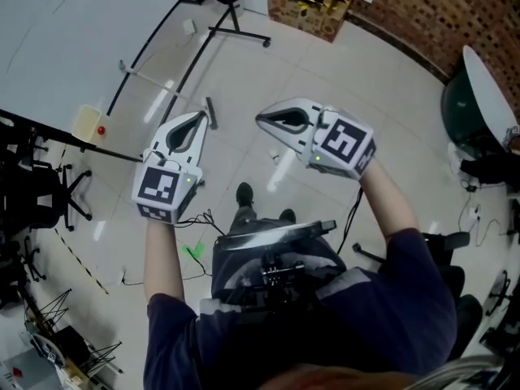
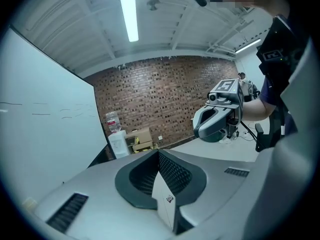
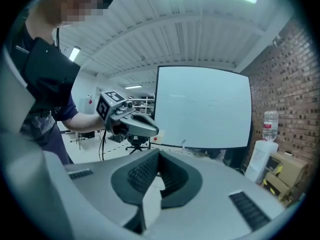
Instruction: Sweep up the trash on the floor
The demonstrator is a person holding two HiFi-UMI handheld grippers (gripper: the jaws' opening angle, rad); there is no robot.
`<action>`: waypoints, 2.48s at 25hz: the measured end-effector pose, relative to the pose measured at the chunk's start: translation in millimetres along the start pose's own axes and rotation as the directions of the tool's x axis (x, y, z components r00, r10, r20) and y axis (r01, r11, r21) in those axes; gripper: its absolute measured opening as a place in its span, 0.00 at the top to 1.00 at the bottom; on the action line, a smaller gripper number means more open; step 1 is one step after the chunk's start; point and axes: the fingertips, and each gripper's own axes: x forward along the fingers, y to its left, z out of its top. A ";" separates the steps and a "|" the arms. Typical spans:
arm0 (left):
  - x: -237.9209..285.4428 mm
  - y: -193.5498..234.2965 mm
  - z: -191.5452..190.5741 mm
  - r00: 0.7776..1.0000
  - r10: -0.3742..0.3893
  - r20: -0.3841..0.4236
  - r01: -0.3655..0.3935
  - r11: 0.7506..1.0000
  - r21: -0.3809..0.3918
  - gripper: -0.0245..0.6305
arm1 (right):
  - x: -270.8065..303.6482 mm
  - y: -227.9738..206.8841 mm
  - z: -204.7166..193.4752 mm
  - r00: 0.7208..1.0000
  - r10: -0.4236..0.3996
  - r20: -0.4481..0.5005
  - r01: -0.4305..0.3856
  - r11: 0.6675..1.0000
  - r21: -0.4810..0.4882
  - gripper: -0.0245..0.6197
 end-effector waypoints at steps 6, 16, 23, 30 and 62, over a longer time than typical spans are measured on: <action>28.7 58.3 -19.8 0.999 0.025 0.029 -0.024 0.999 -0.042 0.96 | 39.0 -39.1 6.4 0.999 0.019 -0.028 -0.020 0.999 -0.028 0.94; 71.3 229.7 -68.3 0.990 0.104 0.093 -0.090 0.986 -0.143 0.96 | 206.2 -111.5 9.8 0.997 0.014 -0.073 -0.013 1.000 0.006 0.94; 70.1 327.2 -114.0 0.950 0.289 0.118 -0.255 0.936 -0.241 0.96 | 290.7 -151.2 12.2 0.996 0.034 -0.082 -0.031 0.999 0.035 0.93; 78.4 381.5 -162.4 0.895 0.446 -0.006 -0.428 0.854 -0.296 0.96 | 340.5 -192.9 7.4 0.986 0.144 -0.080 -0.141 0.989 0.042 0.93; 188.1 506.2 -428.0 0.729 0.597 -0.336 -0.683 0.598 -0.419 0.62 | 509.0 -276.0 -82.2 0.912 0.362 -0.191 -0.347 0.932 0.109 0.93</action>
